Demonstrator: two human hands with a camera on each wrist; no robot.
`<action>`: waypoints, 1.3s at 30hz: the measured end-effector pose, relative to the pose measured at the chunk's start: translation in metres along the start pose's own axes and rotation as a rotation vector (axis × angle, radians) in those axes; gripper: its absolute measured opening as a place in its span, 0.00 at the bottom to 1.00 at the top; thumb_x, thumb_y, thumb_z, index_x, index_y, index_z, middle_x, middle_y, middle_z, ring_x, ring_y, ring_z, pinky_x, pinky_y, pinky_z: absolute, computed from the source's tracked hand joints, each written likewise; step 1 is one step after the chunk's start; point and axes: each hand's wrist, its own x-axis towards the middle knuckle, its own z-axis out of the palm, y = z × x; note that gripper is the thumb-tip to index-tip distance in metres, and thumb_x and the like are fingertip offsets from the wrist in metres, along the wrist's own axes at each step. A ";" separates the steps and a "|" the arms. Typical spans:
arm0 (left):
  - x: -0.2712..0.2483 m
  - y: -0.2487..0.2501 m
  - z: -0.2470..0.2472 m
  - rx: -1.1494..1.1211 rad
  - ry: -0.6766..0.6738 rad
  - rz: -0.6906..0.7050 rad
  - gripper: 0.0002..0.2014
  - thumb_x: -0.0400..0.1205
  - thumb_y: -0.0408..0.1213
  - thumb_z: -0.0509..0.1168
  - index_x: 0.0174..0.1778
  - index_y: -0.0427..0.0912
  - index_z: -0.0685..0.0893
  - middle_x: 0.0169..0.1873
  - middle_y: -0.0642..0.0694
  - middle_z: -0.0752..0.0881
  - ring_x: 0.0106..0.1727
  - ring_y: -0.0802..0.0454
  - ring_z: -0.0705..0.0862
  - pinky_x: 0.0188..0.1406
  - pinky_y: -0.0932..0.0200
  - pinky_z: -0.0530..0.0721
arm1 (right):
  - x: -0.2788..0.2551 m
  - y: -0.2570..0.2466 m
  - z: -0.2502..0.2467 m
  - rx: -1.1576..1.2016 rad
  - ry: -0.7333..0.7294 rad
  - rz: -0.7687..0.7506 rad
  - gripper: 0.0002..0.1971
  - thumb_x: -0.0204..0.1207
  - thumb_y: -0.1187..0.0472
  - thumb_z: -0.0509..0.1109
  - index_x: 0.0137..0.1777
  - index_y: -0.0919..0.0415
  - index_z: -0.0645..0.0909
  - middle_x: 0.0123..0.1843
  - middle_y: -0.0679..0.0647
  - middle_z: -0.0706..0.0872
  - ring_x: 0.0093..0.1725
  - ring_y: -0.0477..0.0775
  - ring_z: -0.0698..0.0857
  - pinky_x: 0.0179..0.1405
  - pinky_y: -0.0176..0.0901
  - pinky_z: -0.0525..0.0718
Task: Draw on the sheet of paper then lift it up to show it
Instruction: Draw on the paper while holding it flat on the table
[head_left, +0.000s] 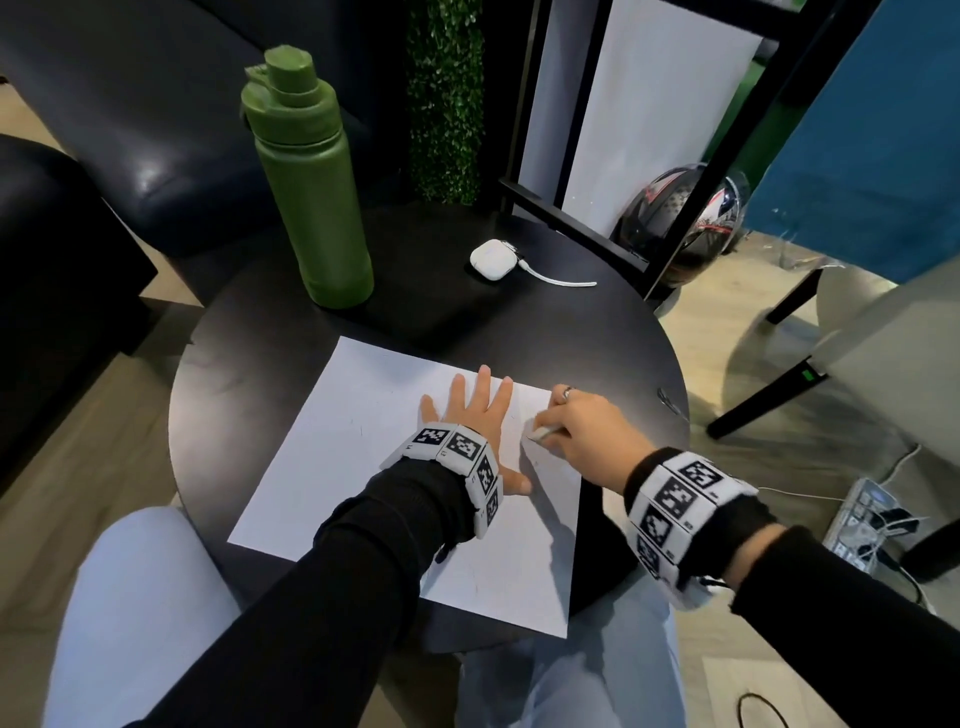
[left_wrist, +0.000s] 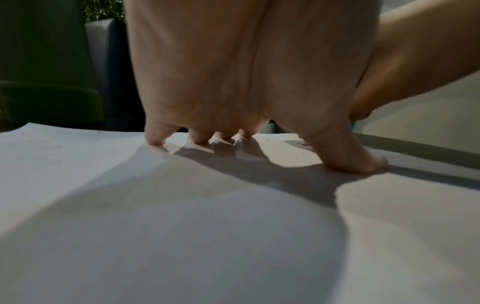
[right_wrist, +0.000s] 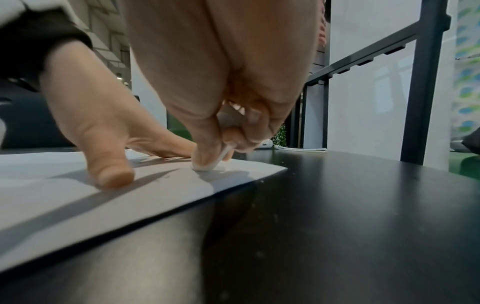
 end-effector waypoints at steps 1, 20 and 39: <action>0.000 0.000 0.000 0.001 0.001 0.002 0.58 0.71 0.66 0.67 0.82 0.51 0.33 0.82 0.46 0.32 0.83 0.39 0.36 0.77 0.30 0.45 | 0.001 0.000 -0.001 0.007 0.008 -0.003 0.12 0.81 0.62 0.63 0.59 0.57 0.85 0.55 0.55 0.77 0.56 0.59 0.81 0.53 0.46 0.77; 0.001 0.000 0.001 0.006 0.006 -0.008 0.59 0.71 0.64 0.69 0.82 0.49 0.33 0.82 0.46 0.32 0.83 0.40 0.36 0.77 0.30 0.45 | 0.036 -0.016 -0.005 0.114 0.150 0.100 0.10 0.77 0.66 0.61 0.50 0.63 0.85 0.43 0.51 0.75 0.47 0.57 0.78 0.44 0.42 0.72; -0.001 0.009 -0.002 -0.081 0.028 -0.074 0.55 0.71 0.69 0.64 0.83 0.52 0.36 0.83 0.48 0.34 0.83 0.40 0.36 0.76 0.28 0.46 | 0.033 -0.003 -0.003 0.095 0.167 -0.085 0.11 0.78 0.66 0.65 0.55 0.60 0.87 0.56 0.57 0.80 0.56 0.58 0.80 0.58 0.49 0.79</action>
